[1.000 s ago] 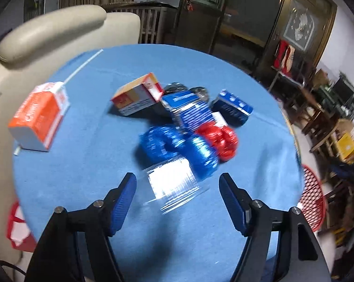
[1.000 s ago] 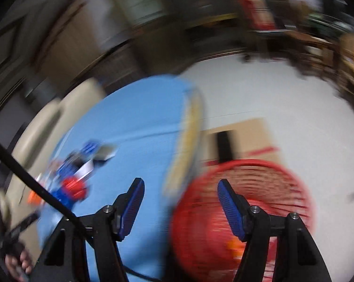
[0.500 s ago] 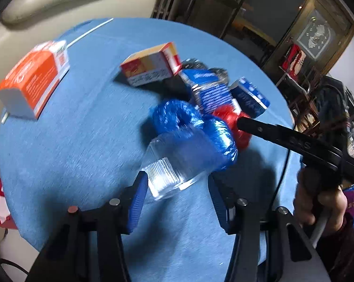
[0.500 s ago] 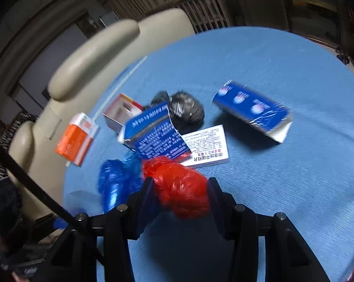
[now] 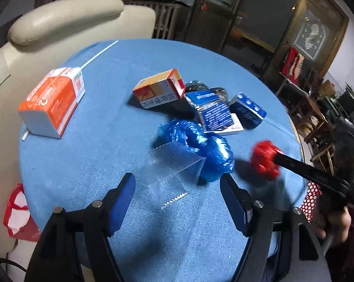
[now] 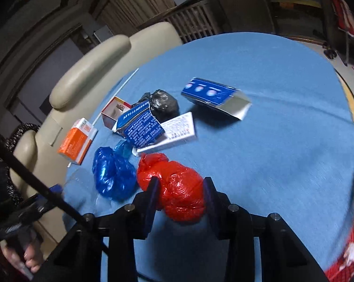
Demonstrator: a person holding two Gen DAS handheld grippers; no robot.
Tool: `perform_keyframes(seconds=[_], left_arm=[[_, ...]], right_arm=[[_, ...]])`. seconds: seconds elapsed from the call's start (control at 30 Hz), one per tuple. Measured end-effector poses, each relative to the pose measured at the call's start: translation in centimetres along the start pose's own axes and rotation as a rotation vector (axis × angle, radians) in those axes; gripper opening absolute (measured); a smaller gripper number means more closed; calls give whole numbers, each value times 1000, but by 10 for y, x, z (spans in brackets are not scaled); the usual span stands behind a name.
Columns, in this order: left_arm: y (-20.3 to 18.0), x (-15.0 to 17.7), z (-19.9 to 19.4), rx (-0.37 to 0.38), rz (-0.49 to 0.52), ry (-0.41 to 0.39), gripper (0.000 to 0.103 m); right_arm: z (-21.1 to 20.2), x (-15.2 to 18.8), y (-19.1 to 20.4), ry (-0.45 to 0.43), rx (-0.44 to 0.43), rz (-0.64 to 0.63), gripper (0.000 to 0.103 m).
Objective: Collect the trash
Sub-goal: 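Grasp the red plastic bag with the right gripper while the left grasps the clear tray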
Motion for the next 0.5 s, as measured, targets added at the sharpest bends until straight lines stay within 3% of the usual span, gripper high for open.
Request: perform_keyframes(seconds=[0.17,0.27,0.33,0.5], left_arm=[[-1,-5,25,-26,-99,14,75],[-4,-4,32,-63,-105,-11,75],[-3,-2,34,-56,-112,-18,62],[3,-2,29,-50,-115,-54,61]], right_arm=[[-21,15,-15,-14,5,26,40],[-17,19,-13,-11,7,30,40],[-17,20,-10,-14,4,27,40],[-28,26,-9,-49,17,-16,40]])
Point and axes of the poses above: each gripper's, at about its wrist camera, not at the fingertips, and z roughly the way its jaws point, y to its left, x to its underside, the point moved 4 cm from there along z, roughly the way its jaws point, and after that the axes turned 3 degrees about x, right-handed, at the moved point
